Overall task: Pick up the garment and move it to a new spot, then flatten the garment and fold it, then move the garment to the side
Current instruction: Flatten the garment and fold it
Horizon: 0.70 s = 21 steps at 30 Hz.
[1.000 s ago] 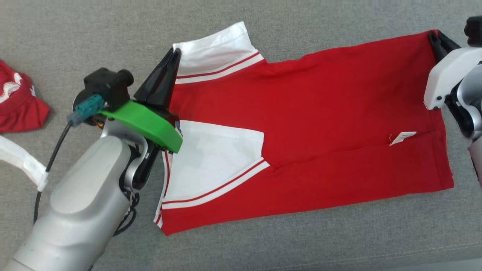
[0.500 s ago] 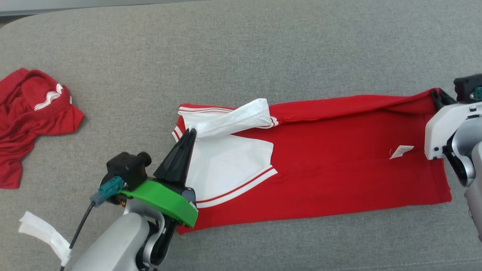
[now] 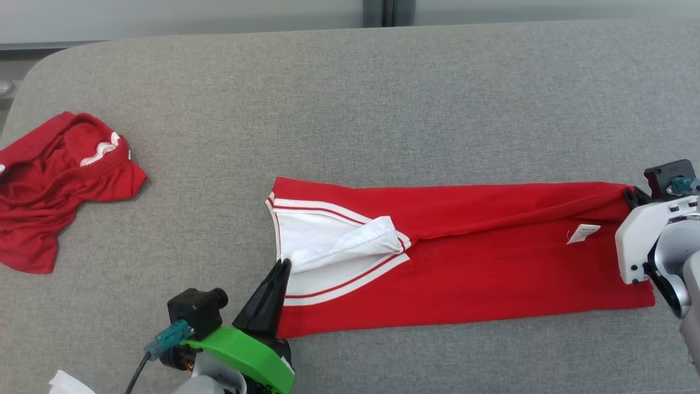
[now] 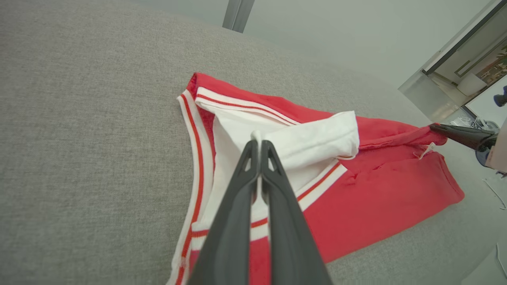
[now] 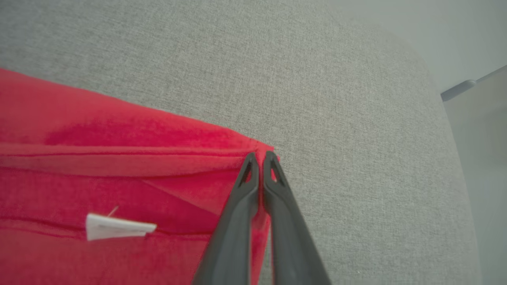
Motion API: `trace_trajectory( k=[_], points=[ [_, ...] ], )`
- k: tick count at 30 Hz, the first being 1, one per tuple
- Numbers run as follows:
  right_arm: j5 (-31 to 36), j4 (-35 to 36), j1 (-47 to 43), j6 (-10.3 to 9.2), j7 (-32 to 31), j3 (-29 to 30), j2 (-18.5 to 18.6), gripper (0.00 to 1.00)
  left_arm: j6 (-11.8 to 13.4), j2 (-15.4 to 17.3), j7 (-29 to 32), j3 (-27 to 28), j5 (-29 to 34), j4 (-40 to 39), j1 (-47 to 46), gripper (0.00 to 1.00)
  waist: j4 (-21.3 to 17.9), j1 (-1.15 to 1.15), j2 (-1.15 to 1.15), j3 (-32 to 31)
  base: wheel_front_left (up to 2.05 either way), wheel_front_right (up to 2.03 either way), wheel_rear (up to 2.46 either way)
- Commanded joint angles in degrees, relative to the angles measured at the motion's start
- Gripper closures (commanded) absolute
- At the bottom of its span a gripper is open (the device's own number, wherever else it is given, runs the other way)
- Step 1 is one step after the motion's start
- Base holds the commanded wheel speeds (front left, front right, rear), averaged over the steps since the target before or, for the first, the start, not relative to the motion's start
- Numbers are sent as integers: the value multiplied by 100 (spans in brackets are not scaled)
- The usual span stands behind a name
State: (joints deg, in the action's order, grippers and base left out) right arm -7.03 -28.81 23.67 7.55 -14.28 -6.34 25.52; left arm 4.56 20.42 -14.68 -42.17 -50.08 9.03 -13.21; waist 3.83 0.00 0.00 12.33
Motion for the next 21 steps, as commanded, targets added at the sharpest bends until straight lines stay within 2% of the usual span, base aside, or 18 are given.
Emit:
trace_trajectory(
  k=[1,3,4,5,10,11,12,13,17,21],
  points=[
    [-21,73,-112,-12,-36,3,51,100,40,0,7,3,-38,0,108,100,30,0,0,-52,0,0,0],
    [-50,166,-208,-12,-93,-8,76,100,51,20,32,-23,-66,-2,174,100,31,0,0,-89,0,0,0],
    [-82,227,-263,-12,-142,-58,92,61,58,33,40,-26,-84,-10,203,100,29,0,0,-104,0,0,0],
    [-116,266,-293,-12,-170,-70,103,0,59,46,53,-38,-83,-10,226,100,26,0,0,-117,0,0,0],
    [-276,632,-441,-12,-173,208,40,0,106,96,117,-100,-80,3,309,100,31,0,0,-196,0,0,0],
    [-319,726,-489,-12,-205,299,11,0,108,99,125,-114,-73,16,323,75,33,0,0,-213,0,0,0],
    [-373,809,-530,-12,-241,380,-30,0,108,98,129,-121,-71,24,334,57,33,0,0,-224,0,0,0],
    [-416,920,-575,-11,-281,481,-62,0,109,93,128,-127,-76,36,348,0,32,0,0,-241,0,0,0],
    [-521,1361,-793,-11,-499,972,-186,0,144,65,59,-54,-28,64,383,0,28,0,0,-297,0,0,0],
    [-629,1745,-1029,-11,-799,1446,-489,0,45,53,-27,239,157,32,328,0,25,0,0,-340,0,0,0]
  ],
)
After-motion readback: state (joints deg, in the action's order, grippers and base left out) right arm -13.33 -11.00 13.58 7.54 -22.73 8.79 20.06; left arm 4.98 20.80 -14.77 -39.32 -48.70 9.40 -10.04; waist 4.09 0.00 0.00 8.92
